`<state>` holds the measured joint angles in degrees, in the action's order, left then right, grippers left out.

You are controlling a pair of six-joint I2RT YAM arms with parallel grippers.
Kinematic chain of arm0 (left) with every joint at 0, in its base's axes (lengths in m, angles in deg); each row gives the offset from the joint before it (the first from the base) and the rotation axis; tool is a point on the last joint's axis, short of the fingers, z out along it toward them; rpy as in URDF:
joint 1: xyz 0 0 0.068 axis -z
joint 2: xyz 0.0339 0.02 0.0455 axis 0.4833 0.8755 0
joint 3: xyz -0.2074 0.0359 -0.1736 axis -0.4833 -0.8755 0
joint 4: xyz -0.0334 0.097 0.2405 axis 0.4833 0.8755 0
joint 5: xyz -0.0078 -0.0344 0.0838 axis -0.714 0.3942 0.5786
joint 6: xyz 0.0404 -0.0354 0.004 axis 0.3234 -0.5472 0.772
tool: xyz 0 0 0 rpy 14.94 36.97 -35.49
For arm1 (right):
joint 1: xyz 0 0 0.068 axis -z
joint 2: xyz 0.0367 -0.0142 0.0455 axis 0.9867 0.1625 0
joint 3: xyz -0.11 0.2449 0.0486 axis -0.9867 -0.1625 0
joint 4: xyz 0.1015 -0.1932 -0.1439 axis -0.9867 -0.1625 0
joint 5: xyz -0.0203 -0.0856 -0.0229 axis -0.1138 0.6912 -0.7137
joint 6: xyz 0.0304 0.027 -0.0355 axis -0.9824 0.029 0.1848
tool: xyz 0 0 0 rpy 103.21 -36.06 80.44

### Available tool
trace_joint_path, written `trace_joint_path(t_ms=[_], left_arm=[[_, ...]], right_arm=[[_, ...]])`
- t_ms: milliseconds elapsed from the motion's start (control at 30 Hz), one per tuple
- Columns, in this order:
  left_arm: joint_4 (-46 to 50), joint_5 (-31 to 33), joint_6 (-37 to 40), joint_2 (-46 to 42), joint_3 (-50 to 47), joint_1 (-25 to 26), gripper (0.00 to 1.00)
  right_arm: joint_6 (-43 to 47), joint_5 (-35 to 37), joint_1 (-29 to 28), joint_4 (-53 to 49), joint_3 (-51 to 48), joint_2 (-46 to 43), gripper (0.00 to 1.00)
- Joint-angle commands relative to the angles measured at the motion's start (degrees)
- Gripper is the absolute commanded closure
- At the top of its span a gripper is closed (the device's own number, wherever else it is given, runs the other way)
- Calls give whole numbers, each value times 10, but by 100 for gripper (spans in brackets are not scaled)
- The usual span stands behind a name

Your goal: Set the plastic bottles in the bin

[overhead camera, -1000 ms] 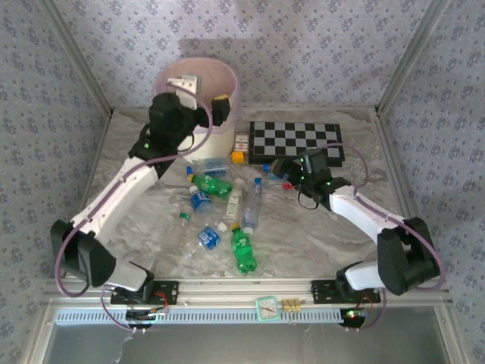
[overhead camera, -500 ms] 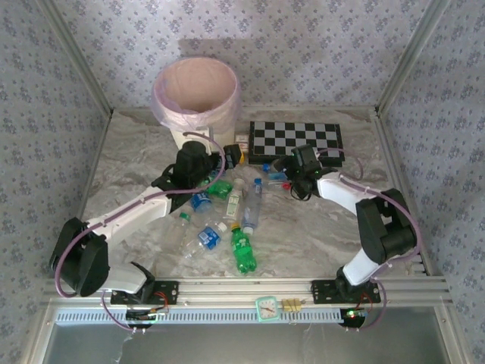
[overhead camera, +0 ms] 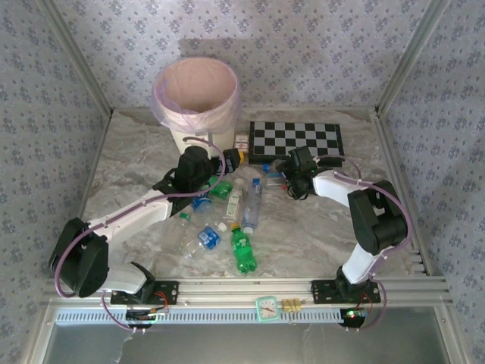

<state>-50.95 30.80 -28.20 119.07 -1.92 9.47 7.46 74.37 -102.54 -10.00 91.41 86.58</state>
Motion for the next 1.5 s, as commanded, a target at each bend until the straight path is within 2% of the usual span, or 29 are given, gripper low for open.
trace_joint_path(t_ms=[0,200,433,633,833,1033,1133,1300,1467], left_arm=[[-10,8,-5,-9,1,1,0],[-8,8,-6,-5,2,2,0],[-1,1,-5,1,11,1,0],[2,-11,-5,6,18,2,0],[1,-50,-2,21,33,2,0],[-4,-142,26,46,64,-4,0],[-19,-194,37,57,75,-8,0],[-42,-309,47,81,98,-23,0],[-55,-406,43,112,123,-25,0]], right_arm=[[-14,20,6,9,-6,11,22],[-16,25,10,15,-17,16,27],[-16,25,14,38,-34,8,41],[-12,37,20,65,-50,-19,48],[16,45,24,89,-48,-55,55],[106,26,34,114,-52,-113,57],[180,3,36,126,-49,-146,57],[290,-79,39,142,-39,-185,57],[334,-135,37,125,-12,-200,59]])
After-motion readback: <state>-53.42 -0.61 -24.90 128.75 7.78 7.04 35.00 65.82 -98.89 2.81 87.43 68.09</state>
